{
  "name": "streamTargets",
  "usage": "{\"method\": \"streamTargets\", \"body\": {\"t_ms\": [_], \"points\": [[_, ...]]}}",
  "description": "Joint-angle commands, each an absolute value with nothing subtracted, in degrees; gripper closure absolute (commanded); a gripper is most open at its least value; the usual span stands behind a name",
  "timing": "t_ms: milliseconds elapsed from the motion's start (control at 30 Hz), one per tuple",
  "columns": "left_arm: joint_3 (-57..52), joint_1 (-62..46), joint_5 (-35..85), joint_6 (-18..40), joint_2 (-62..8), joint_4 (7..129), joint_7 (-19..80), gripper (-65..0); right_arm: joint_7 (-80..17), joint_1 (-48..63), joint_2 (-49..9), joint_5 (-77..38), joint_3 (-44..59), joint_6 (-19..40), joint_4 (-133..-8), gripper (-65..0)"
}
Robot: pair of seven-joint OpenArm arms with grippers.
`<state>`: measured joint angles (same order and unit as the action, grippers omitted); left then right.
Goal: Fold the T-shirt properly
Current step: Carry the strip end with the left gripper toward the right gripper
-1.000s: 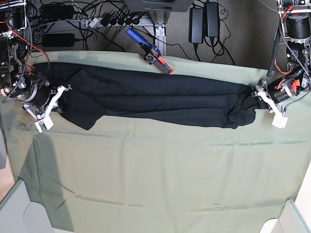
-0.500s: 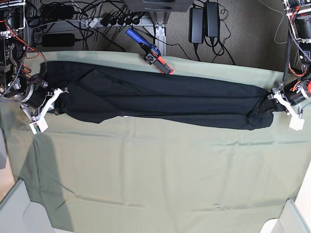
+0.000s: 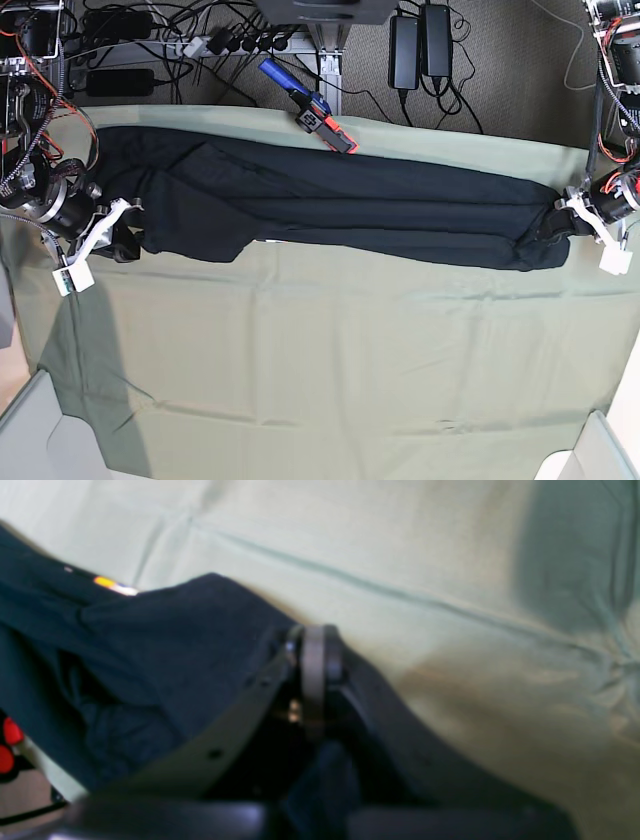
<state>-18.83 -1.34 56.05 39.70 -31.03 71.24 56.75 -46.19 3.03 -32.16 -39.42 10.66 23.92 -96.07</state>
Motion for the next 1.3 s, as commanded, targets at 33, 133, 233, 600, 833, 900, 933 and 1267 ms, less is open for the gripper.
{"method": "streamTargets", "body": {"t_ms": [33,133,233,600,833,900,933,1267], "points": [[-19.4,2.22,54.37,40.0,-32.71,72.16,53.28,0.0,-45.21,2.26,-33.17,-39.86,12.05,23.79,-97.06,0.0],[-18.2,6.02,50.76,40.0,-32.73,72.16,51.81,0.0,-45.23,2.26,-33.17,-39.86,13.02,23.81,-97.06,0.0],[-14.5,9.19,45.47,40.0,-33.12,72.14,49.65,0.0,-45.25,2.26,-33.19,-39.81,13.89,23.81,-97.06,0.0],[-5.21,11.18,46.39,40.0,-36.14,82.46,53.49,0.0,-45.23,2.42,-33.17,-38.52,14.28,23.81,-97.06,0.0],[0.82,4.99,44.64,40.0,-32.69,99.79,55.61,0.0,-44.82,2.39,-33.17,-38.52,14.28,23.81,-97.06,0.0],[3.62,4.01,43.57,40.0,-30.5,102.83,55.64,0.0,-44.84,2.42,-33.17,-38.15,14.28,23.81,-97.06,0.0],[5.04,3.73,42.3,40.0,-29.15,103.81,55.53,0.0,-44.84,2.42,-33.17,-37.69,14.28,23.81,-97.06,0.0],[18.44,3.64,21.74,38.68,-18.57,103.31,52.05,0.0,-44.8,2.42,-33.19,-37.28,14.28,23.81,-97.06,0.0]]}}
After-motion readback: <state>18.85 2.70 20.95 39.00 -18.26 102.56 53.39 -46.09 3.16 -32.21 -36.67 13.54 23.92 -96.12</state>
